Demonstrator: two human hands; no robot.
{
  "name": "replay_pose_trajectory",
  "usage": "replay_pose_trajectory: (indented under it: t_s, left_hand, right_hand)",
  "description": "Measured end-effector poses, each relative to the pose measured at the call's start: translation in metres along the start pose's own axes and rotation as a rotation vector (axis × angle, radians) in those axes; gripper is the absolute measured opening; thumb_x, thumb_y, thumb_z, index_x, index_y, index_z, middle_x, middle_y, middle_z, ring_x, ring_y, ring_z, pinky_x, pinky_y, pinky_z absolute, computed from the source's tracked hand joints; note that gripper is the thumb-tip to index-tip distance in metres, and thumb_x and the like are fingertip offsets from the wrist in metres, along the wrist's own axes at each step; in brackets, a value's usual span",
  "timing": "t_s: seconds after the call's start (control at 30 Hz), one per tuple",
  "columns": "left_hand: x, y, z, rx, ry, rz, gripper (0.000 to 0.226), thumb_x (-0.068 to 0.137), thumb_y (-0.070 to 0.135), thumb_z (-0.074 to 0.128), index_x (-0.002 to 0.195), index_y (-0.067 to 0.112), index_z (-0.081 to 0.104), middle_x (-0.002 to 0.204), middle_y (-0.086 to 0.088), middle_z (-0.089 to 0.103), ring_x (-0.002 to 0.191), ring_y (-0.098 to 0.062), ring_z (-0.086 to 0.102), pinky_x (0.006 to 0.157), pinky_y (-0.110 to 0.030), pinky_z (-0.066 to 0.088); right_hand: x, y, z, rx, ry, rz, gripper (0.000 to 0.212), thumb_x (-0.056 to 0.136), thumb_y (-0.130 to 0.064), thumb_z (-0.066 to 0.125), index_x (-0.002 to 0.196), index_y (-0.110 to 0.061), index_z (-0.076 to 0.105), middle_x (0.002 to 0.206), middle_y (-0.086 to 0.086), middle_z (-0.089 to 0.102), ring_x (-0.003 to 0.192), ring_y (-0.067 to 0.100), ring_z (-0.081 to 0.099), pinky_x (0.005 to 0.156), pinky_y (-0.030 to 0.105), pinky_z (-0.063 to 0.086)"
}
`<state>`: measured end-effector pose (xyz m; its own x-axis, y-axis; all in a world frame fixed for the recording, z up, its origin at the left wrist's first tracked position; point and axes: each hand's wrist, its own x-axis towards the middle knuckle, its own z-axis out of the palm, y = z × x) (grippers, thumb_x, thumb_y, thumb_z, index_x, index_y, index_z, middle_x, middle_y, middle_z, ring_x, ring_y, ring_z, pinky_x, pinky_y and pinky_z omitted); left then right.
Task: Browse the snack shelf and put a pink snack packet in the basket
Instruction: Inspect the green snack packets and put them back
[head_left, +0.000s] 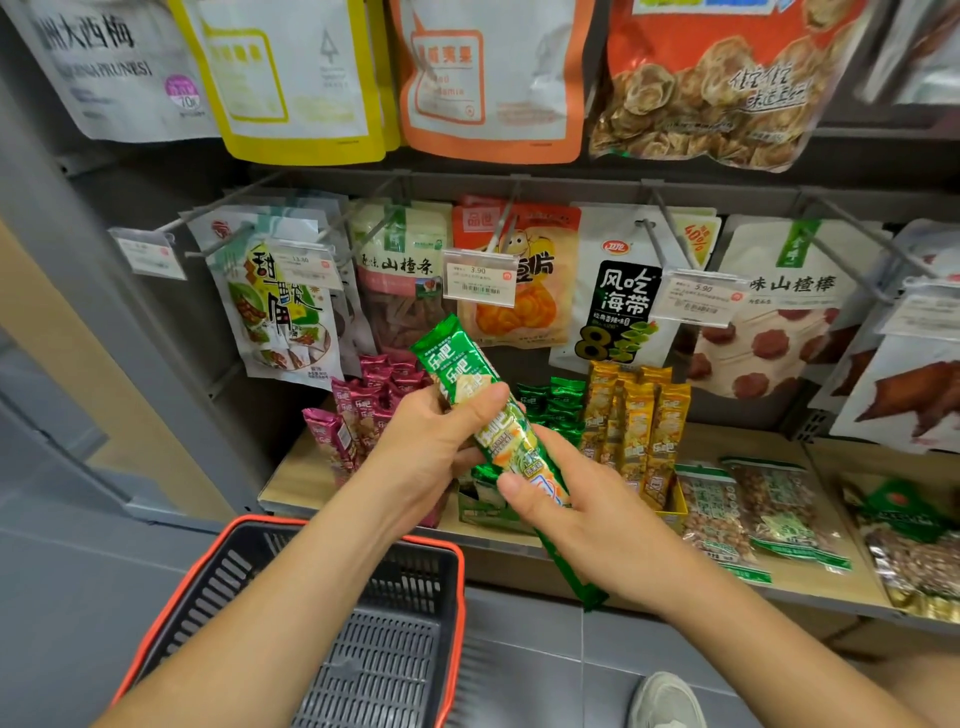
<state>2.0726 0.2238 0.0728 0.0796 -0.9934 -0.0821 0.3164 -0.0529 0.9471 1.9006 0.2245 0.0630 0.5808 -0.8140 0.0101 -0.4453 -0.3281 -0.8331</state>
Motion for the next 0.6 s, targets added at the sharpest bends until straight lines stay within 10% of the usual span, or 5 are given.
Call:
replay_pose_trajectory:
  t_s: [0.13, 0.37, 0.6]
  left_hand:
    - [-0.001, 0.0, -0.002, 0.278, -0.071, 0.081, 0.023, 0.071, 0.027, 0.081, 0.088, 0.015, 0.071, 0.089, -0.005, 0.074, 0.081, -0.018, 0.067, 0.071, -0.029, 0.05]
    - [-0.013, -0.006, 0.015, 0.402, -0.338, 0.064, 0.017, 0.077, 0.003, 0.076, 0.078, 0.019, 0.071, 0.068, 0.01, 0.071, 0.06, 0.005, 0.063, 0.055, -0.009, 0.046]
    - [-0.015, -0.023, 0.029, 0.381, -0.364, -0.068, 0.022, 0.081, 0.014, 0.071, 0.103, 0.012, 0.07, 0.097, 0.0, 0.074, 0.09, -0.008, 0.068, 0.08, -0.023, 0.055]
  right_hand:
    - [0.007, -0.008, -0.013, 0.1, 0.007, 0.021, 0.062, 0.079, -0.069, 0.034, 0.12, -0.032, 0.06, 0.107, -0.012, 0.067, 0.099, 0.0, 0.062, 0.091, 0.032, 0.05]
    - [0.009, -0.01, -0.02, 0.49, 0.131, -0.027, 0.018, 0.09, -0.02, 0.062, 0.105, -0.011, 0.068, 0.095, 0.0, 0.074, 0.087, 0.009, 0.069, 0.073, 0.021, 0.054]
    - [0.011, -0.012, -0.042, 0.64, 0.408, -0.057, 0.026, 0.084, -0.028, 0.063, 0.104, -0.012, 0.068, 0.095, 0.003, 0.075, 0.09, 0.017, 0.069, 0.081, 0.037, 0.057]
